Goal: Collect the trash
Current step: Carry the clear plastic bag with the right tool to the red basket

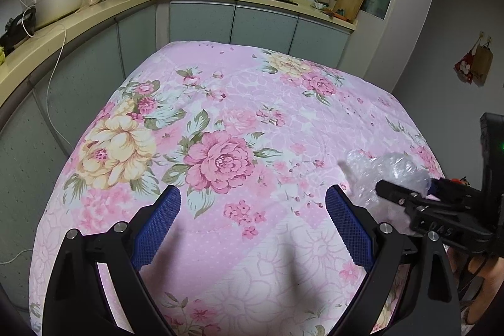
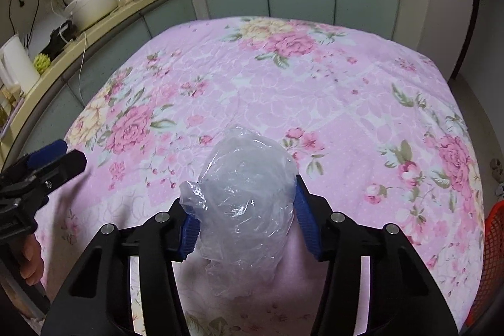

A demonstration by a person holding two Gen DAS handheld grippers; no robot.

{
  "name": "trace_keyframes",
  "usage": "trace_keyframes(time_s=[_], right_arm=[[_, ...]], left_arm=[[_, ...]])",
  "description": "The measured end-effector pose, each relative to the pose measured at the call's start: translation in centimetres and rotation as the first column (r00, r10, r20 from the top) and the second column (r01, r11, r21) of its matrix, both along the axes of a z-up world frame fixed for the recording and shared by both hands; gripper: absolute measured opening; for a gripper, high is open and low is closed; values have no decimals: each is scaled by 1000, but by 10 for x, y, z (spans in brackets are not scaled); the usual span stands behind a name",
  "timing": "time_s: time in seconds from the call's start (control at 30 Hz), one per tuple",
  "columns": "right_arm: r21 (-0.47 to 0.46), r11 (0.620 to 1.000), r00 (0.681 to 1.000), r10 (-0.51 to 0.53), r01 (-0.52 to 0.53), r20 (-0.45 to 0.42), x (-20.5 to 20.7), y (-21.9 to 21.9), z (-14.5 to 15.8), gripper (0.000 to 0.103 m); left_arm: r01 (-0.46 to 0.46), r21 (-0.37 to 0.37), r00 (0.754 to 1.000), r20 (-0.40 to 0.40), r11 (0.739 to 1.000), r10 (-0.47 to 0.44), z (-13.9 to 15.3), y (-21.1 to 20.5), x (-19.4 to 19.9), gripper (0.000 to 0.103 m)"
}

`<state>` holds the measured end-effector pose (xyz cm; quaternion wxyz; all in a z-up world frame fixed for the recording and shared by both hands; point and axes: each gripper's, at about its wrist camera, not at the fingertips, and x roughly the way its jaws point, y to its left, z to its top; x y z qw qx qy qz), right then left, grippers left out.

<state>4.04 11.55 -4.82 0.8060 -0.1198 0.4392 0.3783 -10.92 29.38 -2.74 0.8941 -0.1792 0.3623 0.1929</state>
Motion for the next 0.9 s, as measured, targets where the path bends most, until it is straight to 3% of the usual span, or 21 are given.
trace_keyframes(time_s=[0.47, 0.9], right_arm=[[138, 986, 991, -110, 98, 80, 11, -55, 53, 51], [224, 956, 969, -219, 189, 116, 22, -109, 85, 51]], left_arm=[[39, 35, 999, -6, 999, -39, 10, -22, 14, 90], [143, 96, 989, 13, 985, -145, 30, -66, 45, 90]])
